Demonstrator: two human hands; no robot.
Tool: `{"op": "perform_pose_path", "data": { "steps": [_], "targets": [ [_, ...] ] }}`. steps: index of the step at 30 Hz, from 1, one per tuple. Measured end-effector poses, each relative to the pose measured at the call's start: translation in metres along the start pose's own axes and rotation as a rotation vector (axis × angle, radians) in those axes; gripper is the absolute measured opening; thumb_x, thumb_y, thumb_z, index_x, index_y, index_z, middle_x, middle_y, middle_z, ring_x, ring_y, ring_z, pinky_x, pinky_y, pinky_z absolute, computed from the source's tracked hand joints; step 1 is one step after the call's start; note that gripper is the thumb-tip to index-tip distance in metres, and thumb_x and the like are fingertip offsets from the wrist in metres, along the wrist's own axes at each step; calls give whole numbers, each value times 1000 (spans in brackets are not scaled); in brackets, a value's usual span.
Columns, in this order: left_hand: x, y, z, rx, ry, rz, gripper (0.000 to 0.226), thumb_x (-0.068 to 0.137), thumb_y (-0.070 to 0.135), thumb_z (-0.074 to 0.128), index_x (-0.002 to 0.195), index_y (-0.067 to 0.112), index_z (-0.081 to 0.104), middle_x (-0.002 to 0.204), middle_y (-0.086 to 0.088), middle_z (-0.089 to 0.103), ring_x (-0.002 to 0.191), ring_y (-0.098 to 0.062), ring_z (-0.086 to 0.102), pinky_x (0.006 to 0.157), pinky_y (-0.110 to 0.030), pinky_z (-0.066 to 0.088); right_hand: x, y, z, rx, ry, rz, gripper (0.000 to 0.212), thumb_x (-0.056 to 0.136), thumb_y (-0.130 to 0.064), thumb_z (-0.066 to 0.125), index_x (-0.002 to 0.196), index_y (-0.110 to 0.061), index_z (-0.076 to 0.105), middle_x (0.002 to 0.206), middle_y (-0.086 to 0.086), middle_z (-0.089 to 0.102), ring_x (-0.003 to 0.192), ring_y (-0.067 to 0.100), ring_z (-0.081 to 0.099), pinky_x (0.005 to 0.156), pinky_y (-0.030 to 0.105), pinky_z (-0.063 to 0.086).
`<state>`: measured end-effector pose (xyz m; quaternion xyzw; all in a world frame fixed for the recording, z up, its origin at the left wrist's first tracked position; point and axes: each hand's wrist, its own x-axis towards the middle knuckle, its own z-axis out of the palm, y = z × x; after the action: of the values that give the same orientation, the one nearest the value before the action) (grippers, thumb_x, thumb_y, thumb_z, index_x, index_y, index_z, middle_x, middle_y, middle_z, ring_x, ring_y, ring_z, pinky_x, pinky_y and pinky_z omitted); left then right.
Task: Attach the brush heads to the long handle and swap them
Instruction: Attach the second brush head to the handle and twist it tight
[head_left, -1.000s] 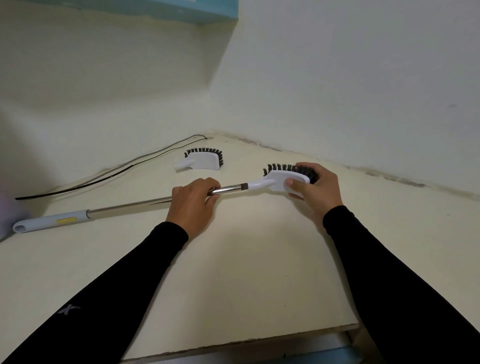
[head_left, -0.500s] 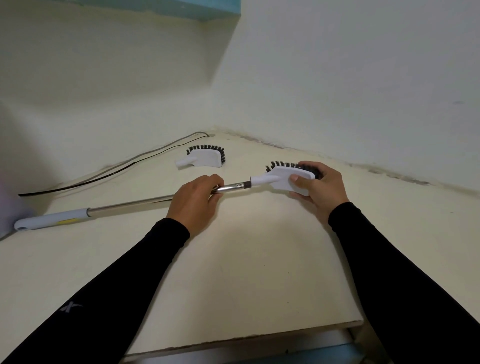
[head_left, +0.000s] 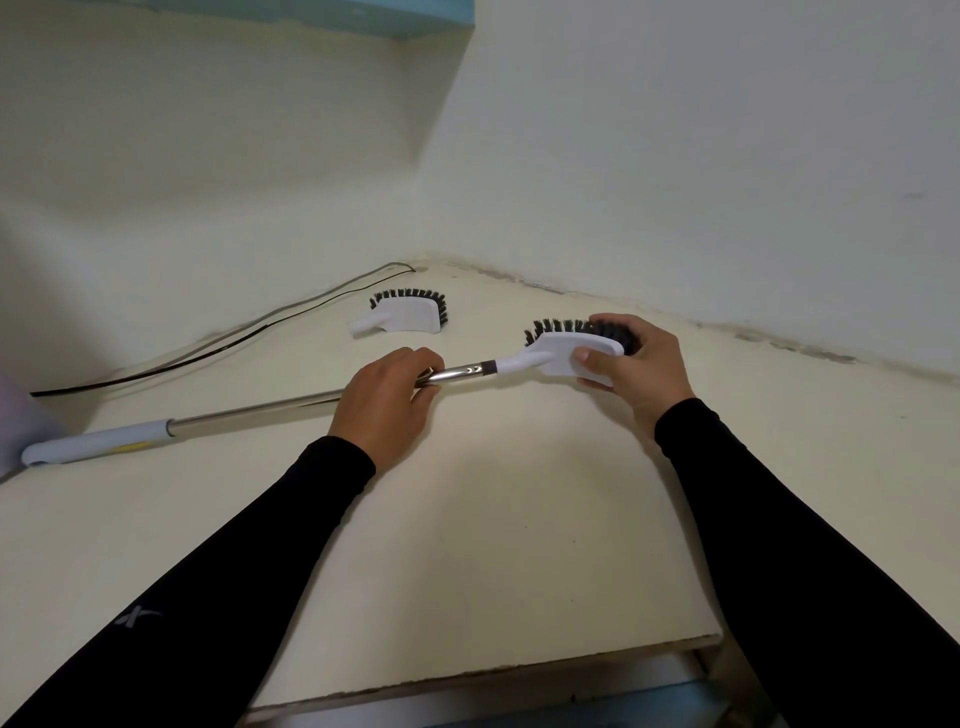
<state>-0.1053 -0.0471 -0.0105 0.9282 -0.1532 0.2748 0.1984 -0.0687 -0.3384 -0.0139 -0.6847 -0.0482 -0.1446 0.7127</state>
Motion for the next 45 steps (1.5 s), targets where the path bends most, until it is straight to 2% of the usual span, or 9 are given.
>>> {"op": "perform_pose_path", "data": {
  "steps": [5,11,19,24,29,34,39,42,45],
  "targets": [
    [-1,1,-2,-22,27,17,17,86,16,66,102,22,66,88,2,66,82,-24,62,76,-44,50,2,2,-4,76,-24,60,33,82,4,83,107,-16,77,96,-1,78,85,19,78,72,42,67],
    [-1,4,-1,-26,18,7,18,85,16,68,102,22,67,87,3,66,82,-23,62,75,-44,50,3,0,-5,137,-54,126,30,83,2,84,108,-12,77,107,7,76,92,26,77,79,51,66],
    [2,8,6,105,15,64,33,98,31,49,127,20,59,96,0,67,91,-31,53,77,-43,44,-1,-2,-1,77,-5,43,31,81,-3,88,108,-13,76,104,5,75,81,15,78,69,36,66],
    [2,6,6,141,-17,81,19,99,32,46,101,28,64,78,6,59,79,-27,50,67,-41,42,1,0,0,15,2,21,31,79,-2,89,102,-19,77,97,0,76,76,10,77,63,33,64],
    [2,3,8,46,-14,74,12,93,27,58,97,23,69,77,3,60,75,-24,57,65,-40,46,3,3,2,-23,-5,27,32,75,-3,91,96,-22,78,82,-13,78,75,10,77,62,35,65],
    [4,4,10,79,13,44,9,88,26,65,92,21,72,76,2,63,74,-26,60,62,-41,48,3,2,3,-31,12,54,33,64,-15,93,94,-22,80,87,-7,79,78,16,78,64,39,66],
    [7,9,11,63,24,-8,6,82,23,68,87,21,71,78,2,64,77,-27,60,66,-39,48,4,3,3,-55,18,60,30,71,-11,93,97,-19,80,97,1,78,79,18,78,63,37,65],
    [8,13,14,61,2,6,17,79,38,61,91,27,57,82,7,59,77,-24,59,63,-34,44,5,4,5,-53,18,56,30,75,-8,92,100,-18,78,101,3,76,77,13,78,62,34,65],
    [8,20,20,156,-25,55,42,83,61,48,119,40,48,87,7,60,82,-21,59,65,-34,47,5,3,8,-50,18,51,30,77,-8,91,102,-18,78,104,4,75,81,17,77,62,34,64]
  ]
}}
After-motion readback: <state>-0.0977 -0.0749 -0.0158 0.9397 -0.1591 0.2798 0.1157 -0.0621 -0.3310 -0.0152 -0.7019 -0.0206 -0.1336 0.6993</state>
